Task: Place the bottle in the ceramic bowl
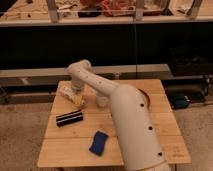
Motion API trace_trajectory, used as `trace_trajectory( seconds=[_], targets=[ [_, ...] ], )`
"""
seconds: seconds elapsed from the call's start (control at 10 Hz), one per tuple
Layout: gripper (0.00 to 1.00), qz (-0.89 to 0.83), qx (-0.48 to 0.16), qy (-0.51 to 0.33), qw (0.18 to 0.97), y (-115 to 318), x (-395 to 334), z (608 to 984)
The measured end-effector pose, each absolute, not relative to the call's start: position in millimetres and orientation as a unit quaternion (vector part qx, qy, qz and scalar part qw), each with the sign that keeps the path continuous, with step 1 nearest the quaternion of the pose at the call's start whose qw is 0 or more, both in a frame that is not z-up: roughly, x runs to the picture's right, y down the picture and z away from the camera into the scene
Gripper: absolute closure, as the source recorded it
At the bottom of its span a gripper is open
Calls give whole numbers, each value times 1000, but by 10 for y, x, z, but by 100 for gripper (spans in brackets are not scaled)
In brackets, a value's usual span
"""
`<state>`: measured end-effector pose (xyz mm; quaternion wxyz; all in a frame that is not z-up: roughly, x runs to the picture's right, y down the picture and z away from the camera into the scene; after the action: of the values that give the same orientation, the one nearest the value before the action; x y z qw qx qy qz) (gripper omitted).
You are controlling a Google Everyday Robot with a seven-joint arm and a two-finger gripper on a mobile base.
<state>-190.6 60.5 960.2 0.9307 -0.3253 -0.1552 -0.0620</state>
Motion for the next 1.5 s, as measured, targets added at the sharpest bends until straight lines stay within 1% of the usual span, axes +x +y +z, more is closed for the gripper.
trace_trajectory(
  seconds=[1.5],
  targets=[
    [20,-61,-330,-147,930,743,-1832,9663]
  ],
)
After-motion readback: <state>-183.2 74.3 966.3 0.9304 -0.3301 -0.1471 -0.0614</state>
